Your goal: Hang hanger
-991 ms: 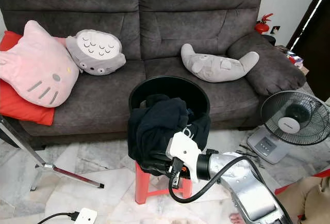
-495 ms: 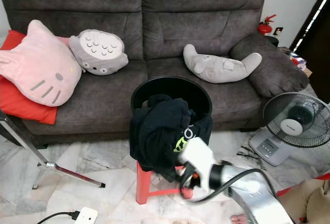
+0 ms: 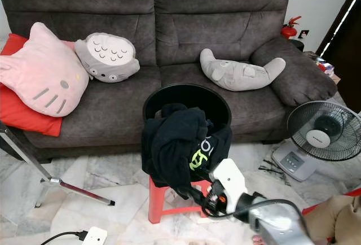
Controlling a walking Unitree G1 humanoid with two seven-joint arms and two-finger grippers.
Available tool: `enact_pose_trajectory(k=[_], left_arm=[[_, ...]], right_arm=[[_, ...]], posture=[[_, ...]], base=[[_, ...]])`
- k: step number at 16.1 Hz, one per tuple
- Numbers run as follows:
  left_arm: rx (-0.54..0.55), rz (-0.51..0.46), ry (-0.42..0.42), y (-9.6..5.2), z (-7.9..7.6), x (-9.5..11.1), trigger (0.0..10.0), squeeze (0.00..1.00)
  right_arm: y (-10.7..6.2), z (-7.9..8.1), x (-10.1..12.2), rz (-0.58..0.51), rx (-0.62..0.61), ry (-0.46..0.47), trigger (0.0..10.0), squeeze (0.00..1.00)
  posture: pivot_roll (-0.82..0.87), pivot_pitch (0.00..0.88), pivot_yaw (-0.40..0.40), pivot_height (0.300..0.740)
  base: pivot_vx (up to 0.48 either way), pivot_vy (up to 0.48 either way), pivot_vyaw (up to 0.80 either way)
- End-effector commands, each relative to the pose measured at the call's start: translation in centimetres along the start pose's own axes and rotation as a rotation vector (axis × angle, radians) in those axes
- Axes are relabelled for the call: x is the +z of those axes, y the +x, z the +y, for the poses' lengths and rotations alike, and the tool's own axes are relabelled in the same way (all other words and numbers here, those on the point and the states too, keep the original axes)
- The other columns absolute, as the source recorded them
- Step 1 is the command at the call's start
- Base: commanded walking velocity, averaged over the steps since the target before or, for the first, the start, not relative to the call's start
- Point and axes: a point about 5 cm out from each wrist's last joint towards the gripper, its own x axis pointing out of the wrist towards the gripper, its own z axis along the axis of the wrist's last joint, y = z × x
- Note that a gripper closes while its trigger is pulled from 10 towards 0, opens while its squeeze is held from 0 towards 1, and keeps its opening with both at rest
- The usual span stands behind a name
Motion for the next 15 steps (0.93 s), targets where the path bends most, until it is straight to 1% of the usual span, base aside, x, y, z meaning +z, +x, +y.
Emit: enact_pose_trajectory(k=[1, 2, 3, 4, 5, 6, 7, 8, 9, 10, 11, 12, 13, 14, 15], left_arm=[[-0.027, 0.045, 0.015, -0.3, -0.7, -1.3, 10.0, 0.00], [-0.025, 0.045, 0.012, -0.3, -0.6, -1.4, 10.0, 0.00], [-0.024, 0.046, 0.011, -0.3, -0.6, -1.4, 10.0, 0.00], [-0.023, 0.048, 0.009, -0.3, -0.5, -1.5, 10.0, 0.00], [-0.022, 0.050, 0.008, -0.4, -0.5, -1.6, 10.0, 0.00], [-0.022, 0.054, 0.009, -0.4, -0.6, -1.7, 10.0, 0.00], [-0.023, 0.054, 0.009, -0.4, -0.6, -1.7, 10.0, 0.00], [-0.026, 0.052, 0.008, -0.4, -0.7, -1.7, 10.0, 0.00], [-0.028, 0.051, 0.009, -0.3, -0.8, -1.6, 10.0, 0.00], [-0.030, 0.049, 0.009, -0.3, -0.8, -1.6, 10.0, 0.00], [-0.030, 0.048, 0.009, -0.3, -0.8, -1.6, 10.0, 0.00], [-0.030, 0.048, 0.008, -0.3, -0.7, -1.6, 10.0, 0.00], [-0.028, 0.047, 0.006, -0.3, -0.7, -1.6, 10.0, 0.00], [-0.027, 0.047, 0.006, -0.3, -0.7, -1.6, 10.0, 0.00], [-0.027, 0.048, 0.004, -0.4, -0.7, -1.6, 10.0, 0.00]], right_arm=[[-0.2, -1.4, -1.0, 0.041, -0.116, 0.039, 10.0, 0.00], [-0.1, -1.7, -1.3, 0.040, -0.168, 0.061, 10.0, 0.00], [-0.1, -2.0, -1.4, 0.048, -0.215, 0.064, 10.0, 0.00], [-0.2, -2.2, -1.9, 0.095, -0.242, -0.001, 10.0, 0.00], [-0.6, -2.1, -2.3, 0.154, -0.240, -0.111, 10.0, 0.00], [-1.2, -1.3, -2.9, 0.192, -0.187, -0.155, 10.0, 0.00], [-1.4, -0.6, -2.9, 0.151, -0.158, -0.074, 10.0, 0.00], [-1.8, 0.2, -2.9, 0.116, -0.123, 0.026, 10.0, 0.00], [-1.9, 0.5, -3.2, 0.115, -0.107, 0.068, 10.0, 0.00], [-1.9, 0.4, -3.5, 0.109, -0.112, 0.086, 10.0, 0.00], [-1.6, -0.6, -4.2, 0.125, -0.172, 0.111, 10.0, 0.00], [-1.4, -1.2, -4.5, 0.168, -0.214, 0.084, 10.0, 0.00], [-1.2, -2.0, -4.8, 0.235, -0.270, -0.032, 10.0, 0.00], [-1.1, -2.2, -4.9, 0.277, -0.271, -0.116, 10.0, 0.00], [-0.6, -2.0, -5.1, 0.259, -0.231, -0.072, 10.0, 0.00]], posture=[[-0.09, 0.000, -0.033, 0.740], [-0.08, 0.000, -0.037, 0.740], [-0.08, 0.000, -0.037, 0.740], [-0.08, 0.000, -0.037, 0.740], [-0.09, 0.000, -0.035, 0.740], [-0.09, 0.000, -0.034, 0.740], [-0.09, 0.000, -0.034, 0.740], [-0.10, 0.000, -0.033, 0.740], [-0.10, 0.000, -0.030, 0.740], [-0.10, 0.000, -0.030, 0.740], [-0.10, 0.000, -0.030, 0.740], [-0.10, 0.000, -0.034, 0.740], [-0.10, 0.000, -0.034, 0.740], [-0.10, 0.000, -0.034, 0.740], [-0.10, 0.000, -0.034, 0.740]], base=[[0.000, 0.000, 0.00], [0.000, 0.000, 0.00], [0.000, 0.000, 0.00], [0.000, 0.000, 0.00], [0.000, 0.000, 0.00], [0.000, 0.000, 0.00], [0.000, 0.000, 0.00], [0.000, 0.000, 0.00], [0.000, 0.000, 0.00], [0.000, 0.000, 0.00], [0.000, 0.000, 0.00], [0.000, 0.000, 0.00], [0.000, 0.000, 0.00], [0.000, 0.000, 0.00], [0.000, 0.000, 0.00]])
